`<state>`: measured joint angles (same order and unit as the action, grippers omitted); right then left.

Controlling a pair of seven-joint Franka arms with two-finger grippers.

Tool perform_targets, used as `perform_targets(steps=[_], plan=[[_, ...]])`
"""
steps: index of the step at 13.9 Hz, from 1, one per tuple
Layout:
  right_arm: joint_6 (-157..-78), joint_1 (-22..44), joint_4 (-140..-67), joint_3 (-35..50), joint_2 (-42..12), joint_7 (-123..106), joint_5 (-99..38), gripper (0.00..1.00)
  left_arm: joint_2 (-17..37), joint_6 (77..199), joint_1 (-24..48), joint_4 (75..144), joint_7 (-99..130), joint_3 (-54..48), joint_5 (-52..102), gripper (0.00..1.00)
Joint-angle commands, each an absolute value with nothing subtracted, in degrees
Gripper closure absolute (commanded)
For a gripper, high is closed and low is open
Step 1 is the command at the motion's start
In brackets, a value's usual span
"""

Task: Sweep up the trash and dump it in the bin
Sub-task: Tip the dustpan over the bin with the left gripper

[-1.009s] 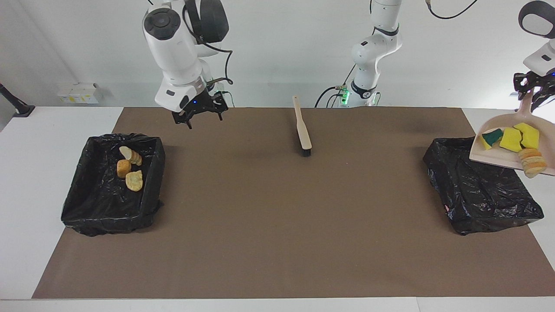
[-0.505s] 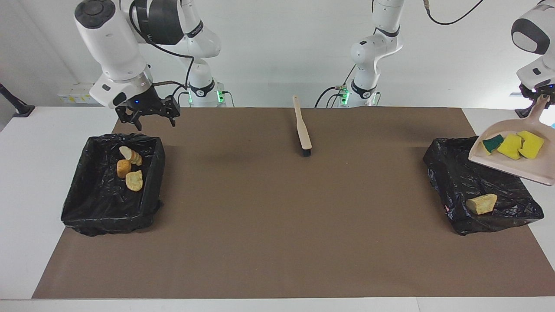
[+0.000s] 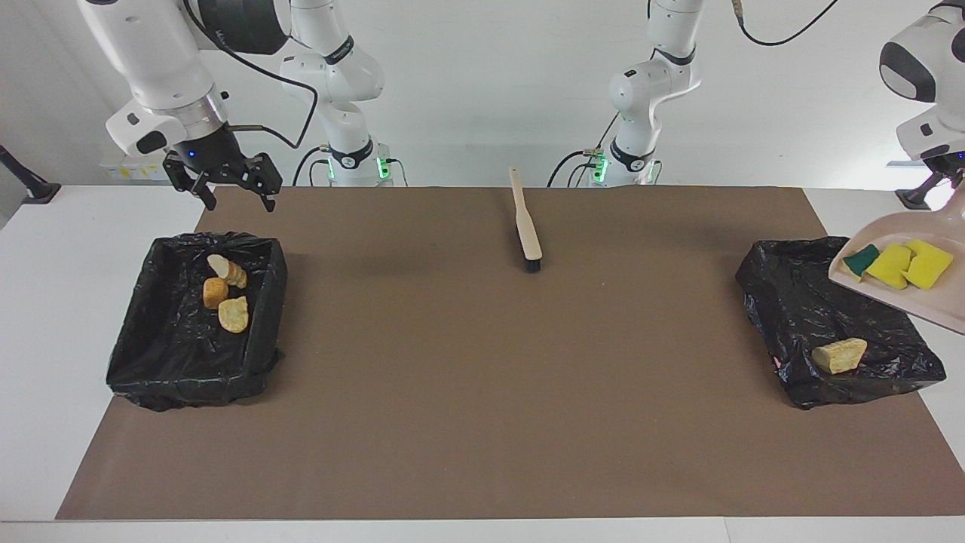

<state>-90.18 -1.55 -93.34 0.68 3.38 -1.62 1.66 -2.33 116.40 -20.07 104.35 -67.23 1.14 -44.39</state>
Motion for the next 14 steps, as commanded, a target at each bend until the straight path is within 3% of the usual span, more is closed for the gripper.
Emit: perform_targets(steps=[1,5,11,14], plan=[[-91.05,-1.93,-94.92,0.70,4.13,-3.08,0.88,0.00,-0.53,120.74,-18.55,102.66,-68.29,1.93,-47.46,1.00],[-90.44,-1.76,-95.01,0.79,4.31,-3.08,0.62,0.00,0.70,126.29,-18.11,102.92,-68.73,2.02,-47.81,1.00],[-89.47,-1.67,-97.72,0.97,6.32,-2.46,0.44,0.00,0.70,125.60,-14.42,102.66,-69.52,1.76,-61.16,1.00],[-90.00,-1.58,-97.74,1.14,6.24,-2.02,0.44,0.00,1.05,125.95,-14.41,102.22,-68.99,1.67,-59.95,1.00]])
